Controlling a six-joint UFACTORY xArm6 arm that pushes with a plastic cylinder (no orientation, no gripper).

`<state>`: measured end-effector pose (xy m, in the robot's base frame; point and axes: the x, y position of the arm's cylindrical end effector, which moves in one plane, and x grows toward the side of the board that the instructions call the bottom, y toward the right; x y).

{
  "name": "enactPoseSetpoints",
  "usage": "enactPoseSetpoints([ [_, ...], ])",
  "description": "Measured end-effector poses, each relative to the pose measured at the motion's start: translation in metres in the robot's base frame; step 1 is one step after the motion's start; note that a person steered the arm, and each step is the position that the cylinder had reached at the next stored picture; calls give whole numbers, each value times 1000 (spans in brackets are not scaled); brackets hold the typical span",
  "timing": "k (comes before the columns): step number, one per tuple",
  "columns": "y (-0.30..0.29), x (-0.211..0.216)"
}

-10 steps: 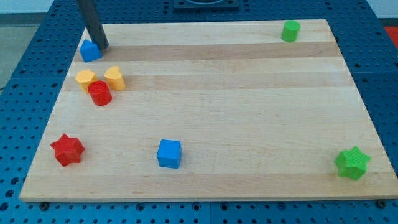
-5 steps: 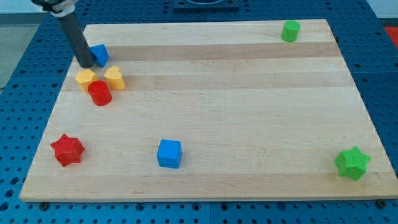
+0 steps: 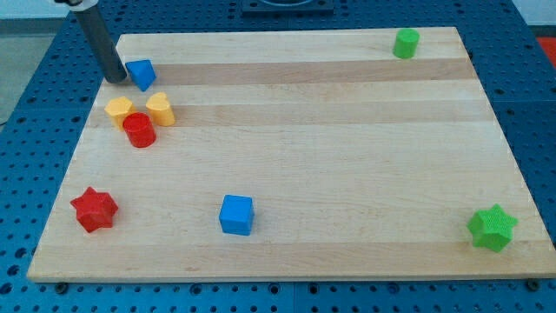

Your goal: Slide the triangle to the top right of the hexagon

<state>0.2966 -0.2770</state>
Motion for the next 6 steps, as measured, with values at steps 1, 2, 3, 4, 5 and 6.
enactPoseSetpoints([
  [1,0,-8],
  [2,0,-8],
  [3,-5,-8],
  [4,-5,-9],
  [5,-5,-26],
  [6,3,-27],
])
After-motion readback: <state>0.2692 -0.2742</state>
